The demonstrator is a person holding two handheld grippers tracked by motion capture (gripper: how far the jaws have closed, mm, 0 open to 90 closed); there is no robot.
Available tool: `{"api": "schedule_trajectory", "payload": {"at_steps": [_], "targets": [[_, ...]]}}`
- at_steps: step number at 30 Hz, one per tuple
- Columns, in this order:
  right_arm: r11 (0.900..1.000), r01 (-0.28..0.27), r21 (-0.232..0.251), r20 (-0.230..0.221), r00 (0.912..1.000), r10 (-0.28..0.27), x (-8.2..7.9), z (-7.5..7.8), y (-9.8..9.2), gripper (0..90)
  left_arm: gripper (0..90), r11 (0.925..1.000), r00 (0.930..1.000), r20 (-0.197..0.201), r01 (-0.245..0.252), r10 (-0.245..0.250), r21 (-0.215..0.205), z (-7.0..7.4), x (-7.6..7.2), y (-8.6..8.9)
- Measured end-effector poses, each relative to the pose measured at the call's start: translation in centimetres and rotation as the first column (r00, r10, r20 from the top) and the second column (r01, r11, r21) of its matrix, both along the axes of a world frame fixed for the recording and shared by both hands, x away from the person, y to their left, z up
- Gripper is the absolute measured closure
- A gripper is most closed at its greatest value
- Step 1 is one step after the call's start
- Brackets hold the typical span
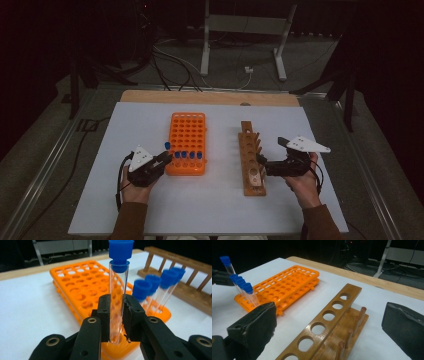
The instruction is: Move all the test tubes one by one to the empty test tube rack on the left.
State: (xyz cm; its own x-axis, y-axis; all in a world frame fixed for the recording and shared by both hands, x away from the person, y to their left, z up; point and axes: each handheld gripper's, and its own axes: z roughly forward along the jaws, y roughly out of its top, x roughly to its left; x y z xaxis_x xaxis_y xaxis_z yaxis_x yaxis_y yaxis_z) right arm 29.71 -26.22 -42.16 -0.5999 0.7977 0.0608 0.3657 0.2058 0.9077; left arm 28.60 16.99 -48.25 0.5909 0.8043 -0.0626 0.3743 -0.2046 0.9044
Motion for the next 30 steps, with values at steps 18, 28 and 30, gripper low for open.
{"api": "schedule_trajectory", "payload": {"at_steps": [18,28,30], "targets": [[1.0,0.006,0.002,0.004,1.0,-0.006,-0.09,-0.25,-0.2,0.0,78.7,0.9951,0.9973,-0.071,0.026,-0.019,0.095,-0.48,-0.03,-0.34],[1.0,0.006,0.0,0.003,1.0,-0.006,-0.08,-0.34,-0.16,0.0,78.6,0.9904,0.996,-0.085,0.038,-0.026,0.133,-0.61,0.03,-0.66],[1.0,0.005,0.0,0.003,1.0,-0.005,-0.09,-0.34,-0.16,0.0,78.5,0.9886,0.9955,-0.091,0.039,-0.026,0.145,-0.7,0.05,-0.75]]}}
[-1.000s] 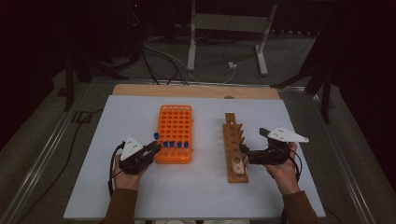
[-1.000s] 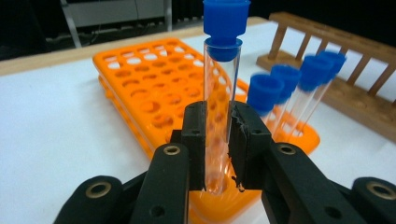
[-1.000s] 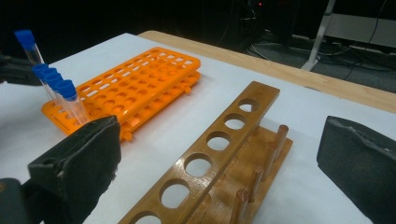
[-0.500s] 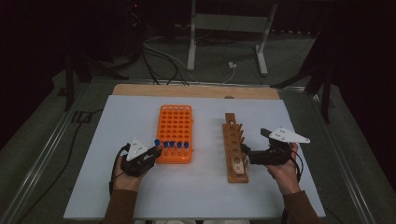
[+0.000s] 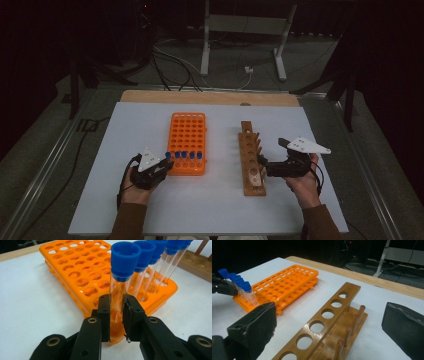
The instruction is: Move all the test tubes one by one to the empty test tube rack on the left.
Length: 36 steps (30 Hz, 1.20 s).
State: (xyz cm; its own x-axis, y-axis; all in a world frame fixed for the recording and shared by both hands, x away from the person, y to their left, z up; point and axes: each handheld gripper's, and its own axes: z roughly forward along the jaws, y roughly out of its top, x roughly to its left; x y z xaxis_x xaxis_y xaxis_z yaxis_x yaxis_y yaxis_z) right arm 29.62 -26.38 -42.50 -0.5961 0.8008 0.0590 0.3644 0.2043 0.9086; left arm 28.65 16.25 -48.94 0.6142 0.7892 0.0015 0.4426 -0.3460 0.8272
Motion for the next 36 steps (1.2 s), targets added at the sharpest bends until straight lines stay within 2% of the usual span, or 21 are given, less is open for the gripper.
{"api": "schedule_trajectory", "payload": {"at_steps": [1,5,8,10,12,15,23,27,30,33,34,36], "targets": [[1.0,0.0,0.0,0.0,1.0,0.0,0.0,0.0,0.0,0.0,78.5,1.0,1.0,-0.001,0.002,-0.002,0.01,-0.1,0.0,-0.1],[1.0,0.0,0.003,0.0,1.0,0.0,0.0,0.0,0.0,0.0,77.8,1.0,1.0,-0.001,0.003,-0.003,0.006,-0.1,0.0,-0.1],[1.0,0.0,0.004,0.0,1.0,0.0,0.0,0.0,-0.1,0.0,70.0,0.9993,0.9995,0.031,-0.002,0.003,-0.037,0.4,-0.1,0.1],[1.0,0.0,0.003,0.0,1.0,0.0,0.0,0.0,-0.1,0.0,71.7,0.999,0.9981,0.061,-0.003,0.006,-0.045,0.8,-0.4,0.1],[1.0,0.0,0.003,-0.002,1.0,0.0,0.0,-0.1,0.0,0.0,77.6,0.9994,0.9974,0.071,-0.006,0.009,-0.035,0.9,-0.5,0.1],[1.0,-0.002,0.004,-0.002,1.0,0.002,0.0,-0.1,0.0,0.0,78.3,0.9998,0.9982,0.06,-0.007,0.008,-0.017,0.8,-0.4,-0.2],[1.0,-0.004,0.011,0.0,1.0,0.004,-0.1,-0.5,0.0,0.0,77.2,0.9993,0.9989,0.045,-0.014,0.016,-0.034,0.7,-0.3,0.1],[1.0,-0.007,0.019,0.006,1.0,0.007,-0.2,-0.6,0.0,0.0,65.1,0.998,0.9982,0.053,-0.023,0.026,-0.059,0.9,-0.3,0.3],[1.0,-0.006,0.015,0.015,0.9999,0.005,-0.3,-0.8,-0.1,0.0,56.3,0.9966,0.9963,0.08,-0.026,0.032,-0.079,1.9,-0.6,0.7],[1.0,-0.007,0.018,0.025,0.9997,0.007,-0.5,-0.9,-0.1,0.0,51.2,0.9952,0.9933,0.109,-0.028,0.039,-0.093,2.8,-1.0,1.2],[1.0,-0.007,0.02,0.029,0.9995,0.006,-0.5,-0.9,-0.1,0.0,49.2,0.9936,0.9922,0.118,-0.027,0.04,-0.11,3.2,-1.2,1.4],[1.0,-0.01,0.027,0.037,0.9993,0.009,-0.7,-0.9,-0.2,0.0,41.6,0.9916,0.9891,0.139,-0.032,0.049,-0.126,3.8,-1.5,1.8]]}}
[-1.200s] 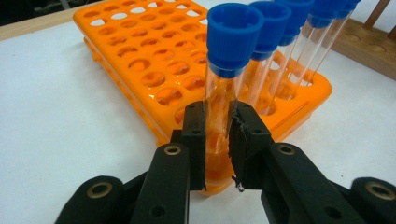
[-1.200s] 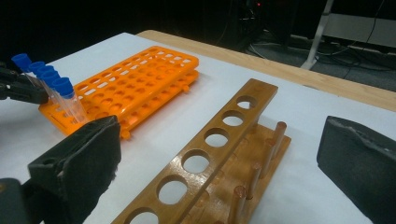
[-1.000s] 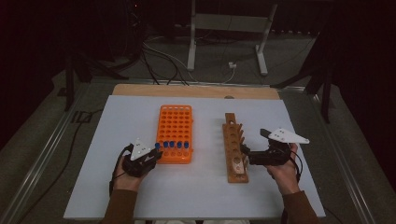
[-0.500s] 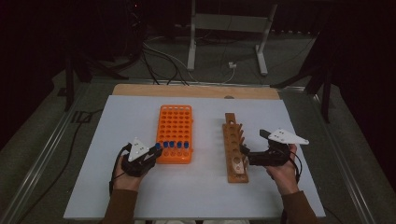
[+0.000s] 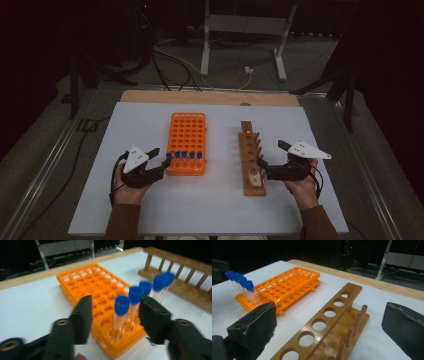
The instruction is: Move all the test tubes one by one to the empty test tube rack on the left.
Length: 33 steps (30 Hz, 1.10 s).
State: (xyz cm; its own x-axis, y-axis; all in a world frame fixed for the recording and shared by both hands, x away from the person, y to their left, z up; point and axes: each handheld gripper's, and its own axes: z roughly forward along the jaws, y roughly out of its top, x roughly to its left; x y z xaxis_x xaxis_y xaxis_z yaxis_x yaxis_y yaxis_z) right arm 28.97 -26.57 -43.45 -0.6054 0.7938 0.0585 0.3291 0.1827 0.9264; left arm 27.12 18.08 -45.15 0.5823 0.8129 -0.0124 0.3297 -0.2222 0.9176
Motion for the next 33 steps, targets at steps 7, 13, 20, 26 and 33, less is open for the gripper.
{"api": "schedule_trajectory", "payload": {"at_steps": [7,13,20,26,33], "targets": [[1.0,-0.005,0.019,0.013,0.9999,0.005,-0.6,-0.3,-0.3,0.0,16.9,0.9962,0.9933,0.08,-0.082,0.084,-0.032,1.7,-1.4,1.7],[1.0,0.0,0.027,0.023,0.9997,-0.001,-1.0,-0.9,-0.5,0.0,2.0,0.9884,0.9855,0.089,-0.139,0.144,-0.061,1.5,-2.0,3.4],[0.999,0.005,0.036,0.035,0.9994,-0.007,-1.3,-1.1,-0.7,0.0,0.8,0.9855,0.9803,0.104,-0.165,0.168,-0.039,0.6,-2.5,4.5],[0.999,0.01,0.043,0.045,0.9989,-0.011,-1.5,-1.2,-0.9,0.0,0.8,0.9751,0.9721,0.088,-0.212,0.217,-0.065,-0.5,-2.7,5.6],[0.999,0.022,0.047,0.049,0.9985,-0.024,-1.5,-1.5,-1.0,0.0,0.8,0.9688,0.9682,0.082,-0.228,0.236,-0.097,-0.9,-2.7,5.8]]}}
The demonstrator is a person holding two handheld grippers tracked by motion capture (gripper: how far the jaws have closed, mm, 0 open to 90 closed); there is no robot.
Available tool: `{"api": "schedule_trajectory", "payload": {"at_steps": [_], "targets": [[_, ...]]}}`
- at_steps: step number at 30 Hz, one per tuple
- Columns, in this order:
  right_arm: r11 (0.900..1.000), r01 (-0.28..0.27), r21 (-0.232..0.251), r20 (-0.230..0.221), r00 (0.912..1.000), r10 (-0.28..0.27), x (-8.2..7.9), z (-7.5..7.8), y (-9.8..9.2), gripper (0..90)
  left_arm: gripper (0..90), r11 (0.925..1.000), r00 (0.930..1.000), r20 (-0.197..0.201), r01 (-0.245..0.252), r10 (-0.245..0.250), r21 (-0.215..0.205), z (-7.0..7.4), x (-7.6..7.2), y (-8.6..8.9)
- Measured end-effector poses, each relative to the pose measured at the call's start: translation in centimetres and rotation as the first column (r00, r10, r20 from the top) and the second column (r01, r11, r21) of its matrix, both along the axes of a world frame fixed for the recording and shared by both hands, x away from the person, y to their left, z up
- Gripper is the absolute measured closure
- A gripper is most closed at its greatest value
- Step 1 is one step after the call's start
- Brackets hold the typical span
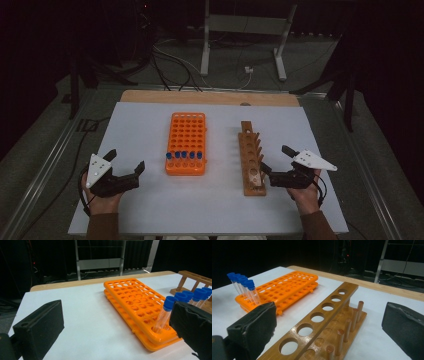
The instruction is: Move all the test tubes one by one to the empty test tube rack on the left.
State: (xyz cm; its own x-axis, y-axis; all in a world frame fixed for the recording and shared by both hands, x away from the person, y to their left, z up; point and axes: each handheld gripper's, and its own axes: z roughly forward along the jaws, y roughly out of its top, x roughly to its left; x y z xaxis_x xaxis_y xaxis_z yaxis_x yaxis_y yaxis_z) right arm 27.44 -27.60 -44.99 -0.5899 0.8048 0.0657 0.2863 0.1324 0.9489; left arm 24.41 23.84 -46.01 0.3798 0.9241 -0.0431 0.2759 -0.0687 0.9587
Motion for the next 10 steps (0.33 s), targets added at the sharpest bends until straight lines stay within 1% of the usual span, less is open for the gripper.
{"api": "schedule_trajectory", "payload": {"at_steps": [4,6,10], "targets": [[1.0,0.001,0.002,-0.002,1.0,-0.001,0.03,-0.11,0.04,0.0,0.8,1.0,1.0,-0.002,0.008,-0.008,0.001,-0.12,0.07,-0.28],[1.0,0.003,0.004,-0.004,1.0,-0.003,0.07,-0.19,-0.04,0.0,0.8,0.9999,0.9999,-0.011,0.011,-0.011,-0.001,-0.23,0.16,-0.37],[1.0,0.02,0.012,-0.014,0.9997,-0.02,0.25,-0.39,-0.36,0.0,0.8,0.9999,0.9997,-0.02,0.012,-0.012,0.001,-0.41,0.32,-0.5]]}}
